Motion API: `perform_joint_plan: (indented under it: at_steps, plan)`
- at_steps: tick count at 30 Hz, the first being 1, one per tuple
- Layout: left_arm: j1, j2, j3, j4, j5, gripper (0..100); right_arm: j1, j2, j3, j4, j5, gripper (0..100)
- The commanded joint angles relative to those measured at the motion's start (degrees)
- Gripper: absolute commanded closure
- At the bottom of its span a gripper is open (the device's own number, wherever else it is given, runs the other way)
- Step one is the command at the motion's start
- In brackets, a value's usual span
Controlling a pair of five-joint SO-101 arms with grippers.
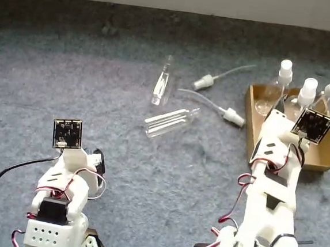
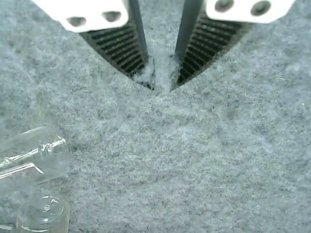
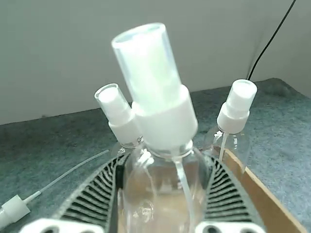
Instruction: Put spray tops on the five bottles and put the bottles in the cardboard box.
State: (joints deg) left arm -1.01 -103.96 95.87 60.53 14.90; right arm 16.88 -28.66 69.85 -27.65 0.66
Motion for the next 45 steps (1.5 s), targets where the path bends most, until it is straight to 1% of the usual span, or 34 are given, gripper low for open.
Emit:
perform_joint_plan:
  at_steps: [1,10,17,24,26,29,31,42,45]
  plan:
    - [1.3,-0.3,1.3,-1.3,0.2,99,0.7,2.6,-0.8,-5.7,-0.2,89.7]
    - [1.3,-0.3,1.3,-1.3,0.2,99,0.7,16.0,-1.4,-13.2,-0.1,89.7]
    - [1.3,-0.3,1.3,-1.3,0.2,99,0.5,25.1,-1.4,-26.8,-0.1,89.7]
    - [1.3,-0.3,1.3,-1.3,0.2,99,0.3,30.5,-1.5,-34.2,-0.1,89.6]
    - [1.3,-0.3,1.3,-1.3,0.2,99,0.3,31.5,-1.5,-35.8,1.5,89.6]
    - [1.3,-0.3,1.3,-1.3,0.2,99,-0.8,33.5,-4.0,-36.0,6.9,89.6]
    - [1.3,-0.3,1.3,-1.3,0.2,99,-1.5,35.0,-5.2,-36.0,8.7,89.6]
    - [1.3,-0.3,1.3,-1.4,0.2,99,-1.9,41.5,-10.5,-36.0,8.2,89.5]
    - [1.3,-0.3,1.3,-1.4,0.2,99,-2.2,42.0,-10.7,-36.0,2.2,89.5]
